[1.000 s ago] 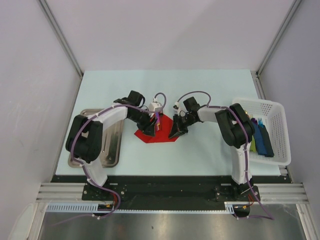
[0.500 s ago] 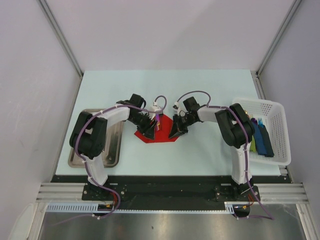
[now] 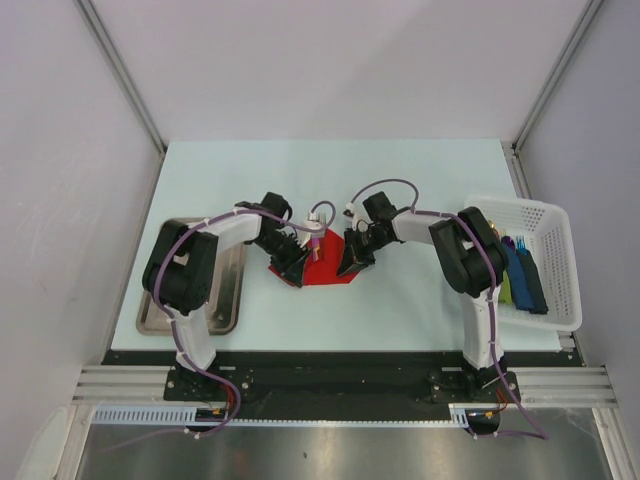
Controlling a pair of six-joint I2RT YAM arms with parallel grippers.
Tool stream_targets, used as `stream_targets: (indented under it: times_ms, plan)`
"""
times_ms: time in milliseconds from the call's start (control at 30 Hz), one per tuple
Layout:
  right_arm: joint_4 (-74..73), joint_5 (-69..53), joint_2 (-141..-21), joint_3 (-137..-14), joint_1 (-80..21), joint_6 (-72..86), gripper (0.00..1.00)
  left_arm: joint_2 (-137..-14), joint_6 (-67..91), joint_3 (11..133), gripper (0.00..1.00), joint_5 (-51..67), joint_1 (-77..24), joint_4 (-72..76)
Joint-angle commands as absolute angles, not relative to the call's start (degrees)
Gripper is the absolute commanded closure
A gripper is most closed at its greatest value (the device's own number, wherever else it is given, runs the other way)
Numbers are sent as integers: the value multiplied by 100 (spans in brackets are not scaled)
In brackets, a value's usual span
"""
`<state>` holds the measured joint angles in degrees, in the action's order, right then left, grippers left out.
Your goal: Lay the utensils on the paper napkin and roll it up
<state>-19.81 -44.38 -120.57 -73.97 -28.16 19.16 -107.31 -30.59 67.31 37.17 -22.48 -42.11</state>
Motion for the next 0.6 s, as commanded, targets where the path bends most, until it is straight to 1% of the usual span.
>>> stream_targets:
  times_ms: [0,33,67,133,167,267,367,467,500,533,567]
  plan:
    - [-2039,-3753,-12155,-7515,-2892,1635,94,-10740,-3480,7040,64,3604,-2276,-4447]
    - [-2056,-3727,-12164,-7523,-2892,1617,94,-10758,-3498,7092,67,3586,-2276,-4508]
    - [-2065,-3709,-12164,-7541,-2883,1617,94,-10775,-3515,7119,74,3560,-2276,-4544]
    - [-2100,-3648,-12190,-7559,-2892,1591,94,-10828,-3533,7224,83,3507,-2285,-4657]
    - [-2118,-3630,-12199,-7576,-2892,1582,94,-10846,-3542,7251,90,3481,-2285,-4702]
    - [-2153,-3595,-12252,-7637,-2900,1600,94,-10898,-3603,7356,96,3454,-2276,-4877]
    - [-2162,-3560,-12261,-7655,-2900,1608,94,-10898,-3691,7392,100,3454,-2276,-4983]
    - [-2162,-3542,-12261,-7655,-2909,1600,94,-10846,-3805,7383,100,3445,-2276,-5123]
    - [-2162,-3542,-12269,-7664,-2909,1608,94,-10828,-3954,7383,98,3550,-2268,-5194]
    - [-2162,-3551,-12270,-7673,-2909,1617,94,-10785,-4059,7357,89,3594,-2268,-5255]
    - [-2162,-3551,-12287,-7673,-2927,1617,95,-10732,-4104,7296,69,3595,-2268,-5238]
